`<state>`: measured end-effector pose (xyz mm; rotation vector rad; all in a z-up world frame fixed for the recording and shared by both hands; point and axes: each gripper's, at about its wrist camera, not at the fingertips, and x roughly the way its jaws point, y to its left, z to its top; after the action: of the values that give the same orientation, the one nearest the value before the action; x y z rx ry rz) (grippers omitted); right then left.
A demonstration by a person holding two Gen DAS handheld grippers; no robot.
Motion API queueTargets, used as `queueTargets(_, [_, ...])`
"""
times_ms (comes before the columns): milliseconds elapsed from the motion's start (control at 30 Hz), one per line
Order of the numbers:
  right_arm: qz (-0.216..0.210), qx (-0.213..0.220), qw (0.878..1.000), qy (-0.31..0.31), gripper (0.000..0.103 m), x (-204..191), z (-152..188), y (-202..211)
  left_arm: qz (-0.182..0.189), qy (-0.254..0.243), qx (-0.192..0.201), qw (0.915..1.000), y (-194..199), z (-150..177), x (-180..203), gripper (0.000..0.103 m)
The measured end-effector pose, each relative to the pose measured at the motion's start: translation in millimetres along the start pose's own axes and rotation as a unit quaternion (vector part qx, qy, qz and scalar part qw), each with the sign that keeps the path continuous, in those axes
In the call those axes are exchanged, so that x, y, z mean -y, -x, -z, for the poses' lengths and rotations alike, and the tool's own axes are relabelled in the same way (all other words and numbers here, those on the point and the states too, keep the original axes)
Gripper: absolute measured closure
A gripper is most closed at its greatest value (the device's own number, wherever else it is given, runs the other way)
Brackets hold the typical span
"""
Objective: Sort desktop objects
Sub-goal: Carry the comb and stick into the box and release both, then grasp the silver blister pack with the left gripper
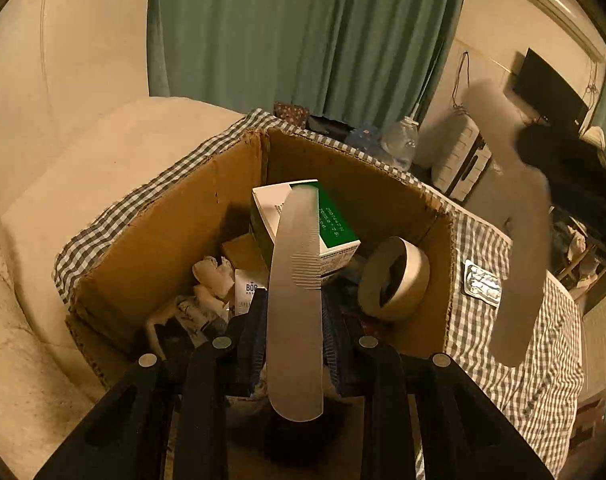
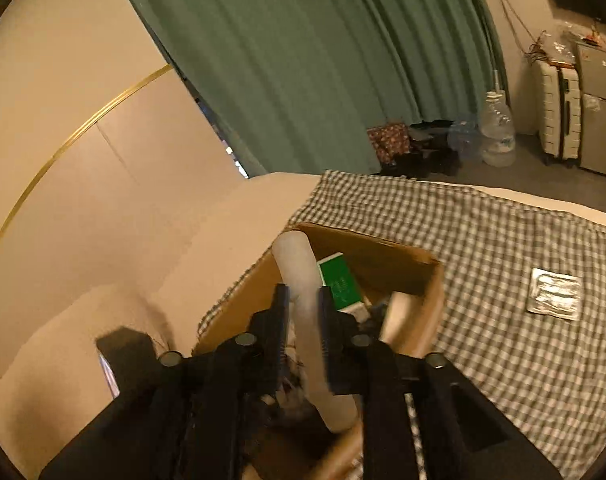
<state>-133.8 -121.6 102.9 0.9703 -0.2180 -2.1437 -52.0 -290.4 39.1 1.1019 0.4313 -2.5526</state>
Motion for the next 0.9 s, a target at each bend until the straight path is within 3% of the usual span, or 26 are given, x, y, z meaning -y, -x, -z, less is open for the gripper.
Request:
queueTargets(33, [0.005,0.001,1.000,-0.002,0.071,0.2,-2.5,-8.3,-0.007,-0.007,0.003,0.9999,-0.9,-0.5,2.1,0.072])
queueTargets(67, [0.009,0.000,1.000,-0.001,0.037,-1.7,-3.4,-10.8,-0.017,-0.016,0.006,0.9997,-0.1,-2.2,4.9,0.042])
queueTargets(100, [0.029,0.002,1.000,0.001,0.020,-0.8,-5.3,-9.9,-0.030,-0.026,0.005,0.9992,2.9,-1.7,8.0,0.020])
queueTargets(133, [0.065,0.021,0.998,0.005,0.013,-1.5,-4.5,-4.1,-0.050,-0.030,0.013,0.9982,4.3,-2.2,10.6,0.000])
queueTargets(200, [0.085,0.043,0.995,0.008,0.013,1.5,-4.7,10.1,-0.054,-0.042,0.042,0.9968,16.0,-1.6,12.6,0.000])
queueTargets(367, [0.133,0.075,0.988,-0.015,0.013,24.2,10.1,62.1,-0.032,-0.029,0.054,0.9976,32.4,-4.6,25.8,0.000])
queueTargets(533, [0.190,0.109,0.975,-0.034,0.013,61.6,40.2,127.5,-0.015,-0.070,0.078,0.9944,49.6,-2.7,63.0,0.000])
queueTargets(733, [0.262,0.122,0.956,-0.053,0.012,113.8,76.7,183.9,0.050,-0.082,0.078,0.9923,54.3,10.4,123.1,0.000])
queueTargets(900, [0.323,0.135,0.933,-0.078,0.009,165.6,110.3,200.3,0.098,-0.124,0.058,0.9858,26.0,50.7,188.2,0.000])
